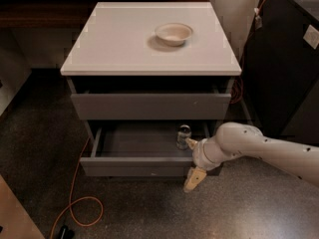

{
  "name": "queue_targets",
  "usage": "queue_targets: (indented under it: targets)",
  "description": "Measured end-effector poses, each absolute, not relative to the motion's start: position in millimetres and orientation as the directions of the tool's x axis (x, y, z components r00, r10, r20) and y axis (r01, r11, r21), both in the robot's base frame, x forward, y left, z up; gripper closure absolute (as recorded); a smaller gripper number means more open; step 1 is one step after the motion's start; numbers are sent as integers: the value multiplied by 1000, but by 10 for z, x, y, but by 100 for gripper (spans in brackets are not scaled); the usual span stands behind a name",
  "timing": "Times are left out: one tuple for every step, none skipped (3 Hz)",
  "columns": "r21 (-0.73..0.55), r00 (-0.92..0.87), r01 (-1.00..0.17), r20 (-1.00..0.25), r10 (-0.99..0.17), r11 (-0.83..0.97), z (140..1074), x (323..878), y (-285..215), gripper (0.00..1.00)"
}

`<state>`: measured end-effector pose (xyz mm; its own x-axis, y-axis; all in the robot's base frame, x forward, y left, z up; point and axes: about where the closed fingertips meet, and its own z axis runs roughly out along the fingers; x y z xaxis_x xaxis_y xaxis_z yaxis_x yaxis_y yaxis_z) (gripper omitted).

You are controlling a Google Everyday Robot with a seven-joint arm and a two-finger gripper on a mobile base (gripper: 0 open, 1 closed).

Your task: Pick 7up can from middle drawer and place on counter

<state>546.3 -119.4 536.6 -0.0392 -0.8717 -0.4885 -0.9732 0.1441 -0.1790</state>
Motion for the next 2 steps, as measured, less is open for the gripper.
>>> queue_targets:
  targets:
    - [-124, -98, -975, -507, -856, 185, 5575, 5502, -1078, 0]
    - [-66, -256, -937, -536, -805, 343, 5539, 5769, -1106, 0]
